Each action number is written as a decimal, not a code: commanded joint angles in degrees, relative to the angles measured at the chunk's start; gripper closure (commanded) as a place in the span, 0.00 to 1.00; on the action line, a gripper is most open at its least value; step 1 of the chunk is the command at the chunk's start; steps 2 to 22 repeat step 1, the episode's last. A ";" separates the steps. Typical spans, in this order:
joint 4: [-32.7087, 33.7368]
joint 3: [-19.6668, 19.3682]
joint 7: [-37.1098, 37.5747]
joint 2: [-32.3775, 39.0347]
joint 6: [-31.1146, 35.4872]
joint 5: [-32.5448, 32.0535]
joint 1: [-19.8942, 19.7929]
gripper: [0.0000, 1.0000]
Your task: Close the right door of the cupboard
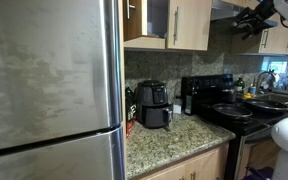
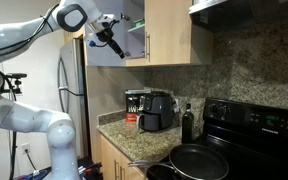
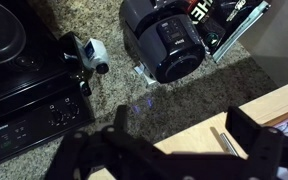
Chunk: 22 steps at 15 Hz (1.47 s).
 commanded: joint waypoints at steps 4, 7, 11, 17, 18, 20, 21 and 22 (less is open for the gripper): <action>0.19 0.10 -0.37 0.20 -0.18 0.41 -0.52 0.00; 0.19 0.10 -0.37 0.20 -0.18 0.41 -0.52 0.00; 0.19 0.10 -0.37 0.20 -0.18 0.41 -0.52 0.00; 0.19 0.10 -0.37 0.20 -0.18 0.41 -0.52 0.00; 0.19 0.10 -0.37 0.20 -0.18 0.41 -0.52 0.00; 0.19 0.10 -0.37 0.20 -0.18 0.41 -0.52 0.00; 0.19 0.10 -0.37 0.20 -0.18 0.41 -0.52 0.00; 0.19 0.10 -0.37 0.20 -0.18 0.41 -0.52 0.00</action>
